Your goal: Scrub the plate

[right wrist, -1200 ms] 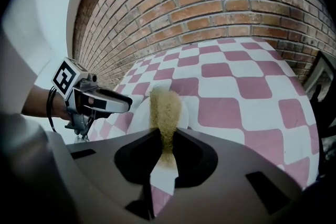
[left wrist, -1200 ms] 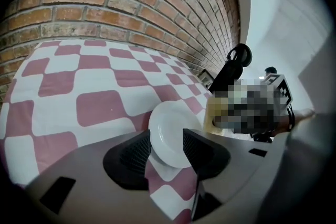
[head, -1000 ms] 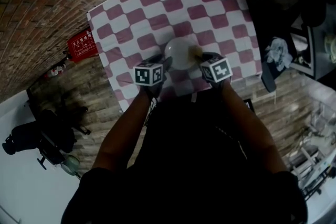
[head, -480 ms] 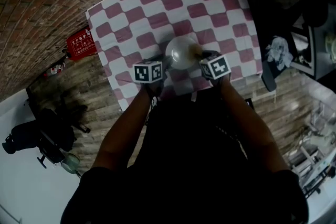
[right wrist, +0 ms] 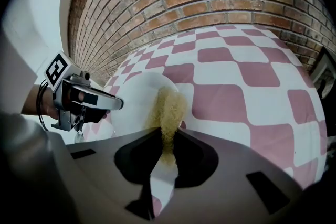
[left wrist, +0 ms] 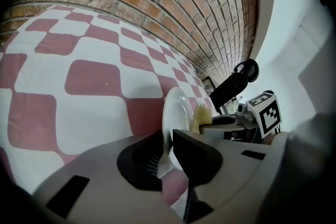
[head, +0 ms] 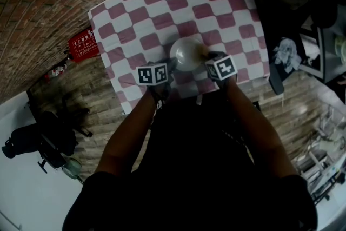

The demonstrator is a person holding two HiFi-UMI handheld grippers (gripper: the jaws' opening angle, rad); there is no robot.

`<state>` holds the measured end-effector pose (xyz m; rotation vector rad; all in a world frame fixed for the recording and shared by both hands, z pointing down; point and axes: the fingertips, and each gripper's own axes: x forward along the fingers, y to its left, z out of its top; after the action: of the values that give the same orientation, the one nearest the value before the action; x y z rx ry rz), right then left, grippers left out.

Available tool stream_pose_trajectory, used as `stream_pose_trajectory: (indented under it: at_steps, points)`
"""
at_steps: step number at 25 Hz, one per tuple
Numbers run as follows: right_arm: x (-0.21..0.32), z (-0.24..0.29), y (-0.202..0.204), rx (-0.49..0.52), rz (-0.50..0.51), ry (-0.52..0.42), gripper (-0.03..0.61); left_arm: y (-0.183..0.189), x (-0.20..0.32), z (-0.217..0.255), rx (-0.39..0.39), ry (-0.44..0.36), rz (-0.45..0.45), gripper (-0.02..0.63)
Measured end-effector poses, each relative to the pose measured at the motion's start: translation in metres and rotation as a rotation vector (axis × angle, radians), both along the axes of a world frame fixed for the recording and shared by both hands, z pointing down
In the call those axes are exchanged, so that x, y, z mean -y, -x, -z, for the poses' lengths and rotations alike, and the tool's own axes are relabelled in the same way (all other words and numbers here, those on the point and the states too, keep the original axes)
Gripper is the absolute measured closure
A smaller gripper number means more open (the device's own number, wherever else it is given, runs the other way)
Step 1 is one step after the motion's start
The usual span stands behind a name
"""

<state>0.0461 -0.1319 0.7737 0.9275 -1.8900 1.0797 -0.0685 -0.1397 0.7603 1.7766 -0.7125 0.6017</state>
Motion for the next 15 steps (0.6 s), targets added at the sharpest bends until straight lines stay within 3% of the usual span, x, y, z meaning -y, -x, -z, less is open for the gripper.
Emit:
stream_pose_trajectory:
  at_steps: [9, 15]
  points:
    - [-0.001, -0.001, -0.002, 0.010, -0.036, 0.021, 0.531, -0.012, 0.003, 0.026, -0.138, -0.035, 0.022, 0.597]
    - [-0.005, 0.005, -0.002, 0.029, -0.049, 0.050, 0.531, -0.023, -0.007, 0.045, -0.127, -0.124, -0.065, 0.595]
